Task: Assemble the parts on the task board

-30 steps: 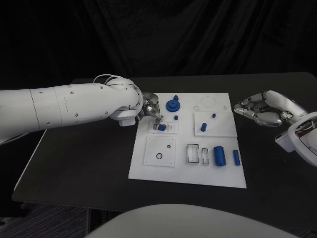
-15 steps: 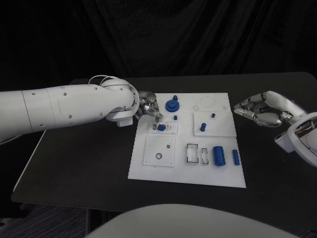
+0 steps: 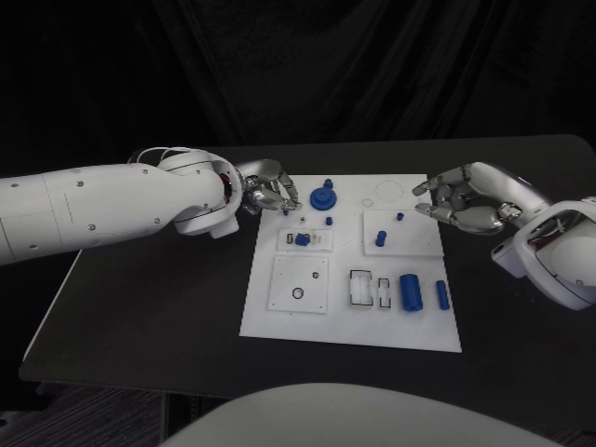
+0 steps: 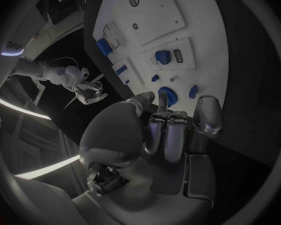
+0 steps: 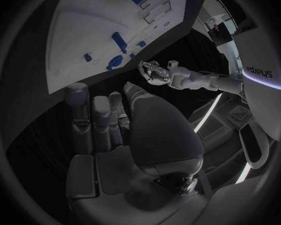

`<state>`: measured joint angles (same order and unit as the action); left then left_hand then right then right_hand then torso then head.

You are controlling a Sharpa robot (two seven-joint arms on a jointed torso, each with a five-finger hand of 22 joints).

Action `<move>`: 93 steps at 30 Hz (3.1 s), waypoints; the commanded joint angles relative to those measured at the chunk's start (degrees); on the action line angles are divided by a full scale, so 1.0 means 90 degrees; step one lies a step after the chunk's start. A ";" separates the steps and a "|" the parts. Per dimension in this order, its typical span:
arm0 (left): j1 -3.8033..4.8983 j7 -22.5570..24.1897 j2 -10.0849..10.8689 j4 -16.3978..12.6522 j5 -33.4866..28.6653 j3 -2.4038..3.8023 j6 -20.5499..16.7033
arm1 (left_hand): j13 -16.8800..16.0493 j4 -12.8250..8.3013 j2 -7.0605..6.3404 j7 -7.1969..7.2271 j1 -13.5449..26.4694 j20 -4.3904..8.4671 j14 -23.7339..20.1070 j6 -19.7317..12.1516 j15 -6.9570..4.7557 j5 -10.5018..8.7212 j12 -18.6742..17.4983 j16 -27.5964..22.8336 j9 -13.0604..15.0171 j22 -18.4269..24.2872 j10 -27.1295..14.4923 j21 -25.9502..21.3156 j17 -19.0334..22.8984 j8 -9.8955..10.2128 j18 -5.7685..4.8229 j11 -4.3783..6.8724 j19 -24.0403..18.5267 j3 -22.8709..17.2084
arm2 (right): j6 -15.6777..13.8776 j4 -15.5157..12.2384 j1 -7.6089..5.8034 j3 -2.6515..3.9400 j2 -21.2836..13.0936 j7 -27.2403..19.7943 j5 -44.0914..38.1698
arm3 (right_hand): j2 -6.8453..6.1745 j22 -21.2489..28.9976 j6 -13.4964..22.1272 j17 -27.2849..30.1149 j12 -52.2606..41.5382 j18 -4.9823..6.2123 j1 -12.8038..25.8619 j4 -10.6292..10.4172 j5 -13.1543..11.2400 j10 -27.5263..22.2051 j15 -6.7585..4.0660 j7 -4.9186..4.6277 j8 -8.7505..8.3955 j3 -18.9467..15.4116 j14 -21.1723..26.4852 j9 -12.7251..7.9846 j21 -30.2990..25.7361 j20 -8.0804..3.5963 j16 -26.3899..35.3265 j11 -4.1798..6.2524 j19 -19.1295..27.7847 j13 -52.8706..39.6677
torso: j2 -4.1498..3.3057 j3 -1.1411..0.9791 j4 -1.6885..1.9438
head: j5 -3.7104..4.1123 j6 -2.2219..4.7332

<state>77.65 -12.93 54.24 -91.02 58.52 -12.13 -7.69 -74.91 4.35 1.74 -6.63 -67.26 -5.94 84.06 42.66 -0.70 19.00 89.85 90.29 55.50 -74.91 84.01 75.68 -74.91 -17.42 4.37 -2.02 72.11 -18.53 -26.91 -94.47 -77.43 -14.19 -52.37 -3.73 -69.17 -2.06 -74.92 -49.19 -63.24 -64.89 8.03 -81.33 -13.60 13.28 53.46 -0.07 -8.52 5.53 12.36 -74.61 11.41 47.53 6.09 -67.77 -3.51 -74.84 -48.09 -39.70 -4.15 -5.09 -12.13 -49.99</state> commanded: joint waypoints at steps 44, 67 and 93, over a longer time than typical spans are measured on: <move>-0.0564 0.1846 0.0596 -0.0114 -0.1523 0.0004 -0.0782 | -0.1676 -0.0029 0.0000 -0.0092 -0.0684 -0.0070 0.0660 -0.0618 0.0111 0.0560 0.0017 -0.0032 0.0189 -0.0668 0.0665 0.0243 -0.1677 -0.0709 -0.0019 -0.0119 0.0261 0.0035 | 0.0845 0.1307 0.0696 0.0054 0.3011 0.2333 -0.3302 | -0.0187 -0.1264 -0.0035 -0.2534 -0.2521 -0.0576 0.1157 0.0322 0.0362 0.3433 -0.0021 0.0076 0.0385 -0.0266 -0.1491 0.1099 0.3398 -0.0029 -0.2232 0.0008 -0.1008 -0.4009 | -0.0063 0.0384 0.0171 | 0.0244 -0.0001; -0.0626 0.1756 0.0552 -0.0043 -0.1523 0.0005 -0.0700 | -0.1676 0.0004 -0.0011 -0.0083 -0.0688 -0.0082 0.0660 -0.0531 0.0121 0.0590 0.0017 -0.0032 0.0132 -0.0667 0.0665 0.0227 -0.1677 -0.0762 -0.0013 -0.0122 0.0242 0.0043 | 0.0447 0.1583 0.0867 0.0068 0.3382 0.2234 -0.3310 | -0.0105 -0.1222 0.0136 -0.2462 -0.2472 -0.0545 0.1171 0.0402 0.0367 0.3324 0.0053 0.0006 0.0260 -0.0247 -0.1448 0.1123 0.3329 0.0046 -0.2198 -0.0066 -0.0908 -0.3929 | -0.0055 0.0387 0.0138 | 0.0263 -0.0001; -0.0646 0.1732 0.0453 -0.0022 -0.1523 0.0005 -0.0698 | -0.1676 0.0012 -0.0013 -0.0073 -0.0701 -0.0086 0.0660 -0.0496 0.0120 0.0608 0.0017 -0.0032 0.0103 -0.0650 0.0665 0.0196 -0.1677 -0.0782 -0.0002 -0.0117 0.0205 0.0040 | 0.0452 0.2126 0.1140 0.0071 0.3745 0.1993 -0.3310 | -0.0040 -0.1174 -0.0002 -0.2347 -0.2409 -0.0507 0.0957 0.0659 0.0842 0.3199 0.0024 0.0046 0.0349 -0.0025 -0.1376 0.1312 0.3224 0.0033 -0.2141 -0.0027 -0.0782 -0.3845 | -0.0055 0.0402 0.0168 | 0.0355 -0.0001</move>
<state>71.92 2.30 58.43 -91.11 45.31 -12.14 -14.07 -74.92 4.12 1.41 -7.47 -73.01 -6.65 84.05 37.79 0.11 24.24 89.85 90.29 56.48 -74.92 84.14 77.62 -74.91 -24.24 4.38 -2.68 74.05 -18.28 -22.35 -75.51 -67.45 -13.59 -18.76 14.84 -98.47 -2.42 -74.92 -48.75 -74.92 -86.97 3.56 -71.96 -8.03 20.78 82.69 0.06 -8.20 8.43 12.05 -83.89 23.18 76.77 6.35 -87.20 -3.69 -82.41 -74.91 -40.20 -0.50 -3.64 -8.88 -50.00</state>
